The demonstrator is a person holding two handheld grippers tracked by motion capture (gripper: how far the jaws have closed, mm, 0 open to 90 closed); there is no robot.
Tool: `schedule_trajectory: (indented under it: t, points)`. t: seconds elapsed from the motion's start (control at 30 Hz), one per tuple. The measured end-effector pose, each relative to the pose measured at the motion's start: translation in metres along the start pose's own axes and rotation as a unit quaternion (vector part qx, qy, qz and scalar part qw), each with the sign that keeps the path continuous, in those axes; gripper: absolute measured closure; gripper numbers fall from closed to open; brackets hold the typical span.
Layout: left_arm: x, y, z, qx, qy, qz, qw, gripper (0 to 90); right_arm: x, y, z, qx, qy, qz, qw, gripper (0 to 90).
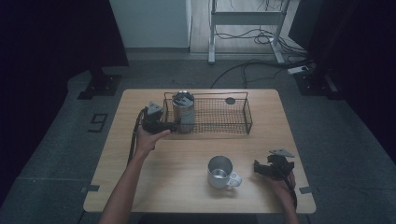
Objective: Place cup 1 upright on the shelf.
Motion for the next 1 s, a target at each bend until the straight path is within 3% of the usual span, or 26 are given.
schedule_trajectory:
  t: [0.27, 0.5, 0.6, 0.77, 1.0]
  points:
    - [0.018, 0.004, -0.013, -0.003, -0.006, 0.001, 1.0, 6.9, 0.0, 0.0, 0.0, -0.001, 0.0, 0.0, 1.0, 0.0]
    - [0.041, 0.014, -0.033, -0.001, -0.003, -0.012, 0.9999, 8.3, 0.0, 0.0, 0.0, -0.001, 0.0, 0.0, 1.0, 0.0]
    - [0.048, 0.017, -0.042, -0.003, -0.005, -0.008, 0.9999, 8.8, 0.0, 0.0, 0.0, -0.001, 0.0, 0.0, 1.0, 0.0]
    - [0.056, 0.021, -0.061, 0.006, -0.014, -0.01, 0.9998, 9.1, 0.0, 0.0, 0.0, -0.001, 0.001, 0.0, 1.0, 0.0]
    - [0.063, 0.029, -0.085, -0.002, -0.032, -0.013, 0.9994, 9.2, 0.0, 0.0, 0.0, -0.001, 0.001, 0.0, 1.0, 0.0]
Point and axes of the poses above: each handheld gripper's, and its own axes: x roughly backward along the jaws, z roughly out of its top, y roughly to its right, the point moved 8 cm from there along -x, roughly forward along the jaws, and after that the axes turned 9 degrees about y, right-handed, at the moved point
